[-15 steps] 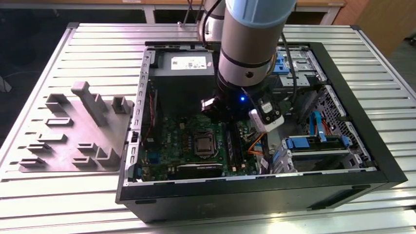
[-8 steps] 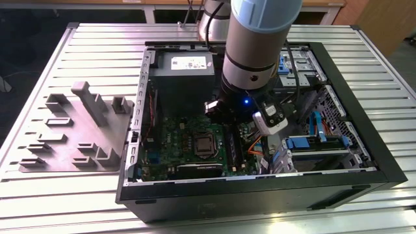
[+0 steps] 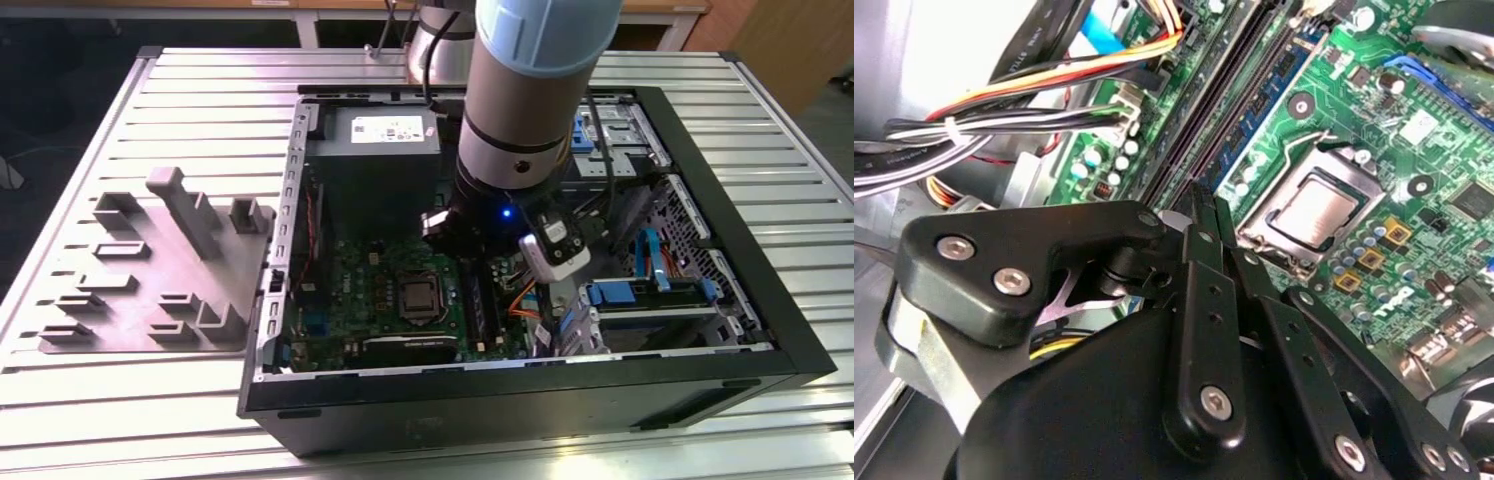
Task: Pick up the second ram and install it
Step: 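Insert the second ram into the second slot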
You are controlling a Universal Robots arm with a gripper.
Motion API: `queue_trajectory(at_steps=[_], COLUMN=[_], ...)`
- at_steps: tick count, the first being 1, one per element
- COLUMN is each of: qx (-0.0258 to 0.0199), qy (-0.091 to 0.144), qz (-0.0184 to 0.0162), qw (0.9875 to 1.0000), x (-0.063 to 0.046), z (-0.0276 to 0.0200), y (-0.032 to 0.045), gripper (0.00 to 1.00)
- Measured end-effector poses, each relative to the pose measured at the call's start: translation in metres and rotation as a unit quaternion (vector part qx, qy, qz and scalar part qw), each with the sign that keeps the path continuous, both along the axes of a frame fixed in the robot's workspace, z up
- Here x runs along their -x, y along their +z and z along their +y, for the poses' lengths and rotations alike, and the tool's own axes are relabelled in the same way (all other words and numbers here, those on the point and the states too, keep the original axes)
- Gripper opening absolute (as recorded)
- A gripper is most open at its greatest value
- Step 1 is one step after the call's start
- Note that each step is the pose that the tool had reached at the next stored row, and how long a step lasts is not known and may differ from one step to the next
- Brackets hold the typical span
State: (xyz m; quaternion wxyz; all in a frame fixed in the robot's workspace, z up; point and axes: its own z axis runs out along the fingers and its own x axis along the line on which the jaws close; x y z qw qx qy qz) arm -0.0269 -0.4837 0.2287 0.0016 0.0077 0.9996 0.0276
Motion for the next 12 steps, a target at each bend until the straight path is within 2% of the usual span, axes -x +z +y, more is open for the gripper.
queue_trajectory(at_steps=[12], qx=[-0.0001], qy=[0.000], qz=[0.0000], qw=[1.0000], x=[0.0004], z=[-0.0031], y=[-0.0031], gripper=[0.11])
